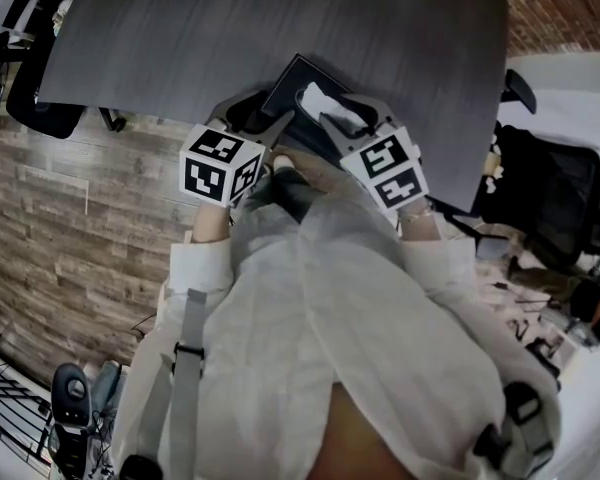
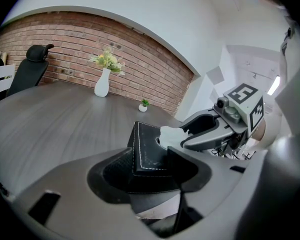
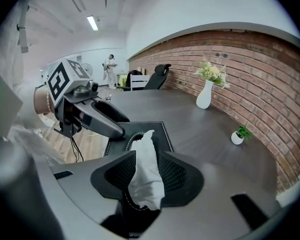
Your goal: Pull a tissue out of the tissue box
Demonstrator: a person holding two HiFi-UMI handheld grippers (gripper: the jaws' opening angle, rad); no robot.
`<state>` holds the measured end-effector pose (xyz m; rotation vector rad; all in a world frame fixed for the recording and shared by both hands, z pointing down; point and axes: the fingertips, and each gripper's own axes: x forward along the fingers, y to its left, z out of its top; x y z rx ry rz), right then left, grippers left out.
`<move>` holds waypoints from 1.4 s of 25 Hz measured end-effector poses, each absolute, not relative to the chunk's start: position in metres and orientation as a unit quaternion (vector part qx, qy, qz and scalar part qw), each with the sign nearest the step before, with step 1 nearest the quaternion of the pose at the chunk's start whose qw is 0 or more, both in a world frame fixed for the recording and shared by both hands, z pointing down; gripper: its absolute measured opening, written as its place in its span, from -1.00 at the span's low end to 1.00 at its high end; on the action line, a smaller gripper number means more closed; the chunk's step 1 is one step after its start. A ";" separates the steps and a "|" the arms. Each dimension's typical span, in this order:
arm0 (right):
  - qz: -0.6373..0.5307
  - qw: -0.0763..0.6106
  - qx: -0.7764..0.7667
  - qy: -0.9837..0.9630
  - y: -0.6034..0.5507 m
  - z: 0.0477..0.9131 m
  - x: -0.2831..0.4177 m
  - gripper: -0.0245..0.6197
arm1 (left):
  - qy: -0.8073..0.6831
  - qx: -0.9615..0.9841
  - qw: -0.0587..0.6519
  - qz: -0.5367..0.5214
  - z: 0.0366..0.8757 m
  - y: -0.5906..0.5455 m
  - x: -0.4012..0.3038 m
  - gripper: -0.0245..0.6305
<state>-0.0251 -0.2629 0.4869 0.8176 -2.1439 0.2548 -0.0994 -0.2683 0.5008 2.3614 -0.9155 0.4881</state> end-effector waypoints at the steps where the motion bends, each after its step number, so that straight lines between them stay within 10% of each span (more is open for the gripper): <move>1: 0.101 0.406 0.324 -0.848 -0.263 0.488 -0.025 -0.50 | -0.342 0.880 0.276 0.181 0.501 -0.268 -0.100 -0.31; 35: 0.117 0.353 0.350 -0.860 -0.265 0.472 -0.025 -0.89 | -0.356 0.878 0.271 0.170 0.501 -0.266 -0.103 -0.31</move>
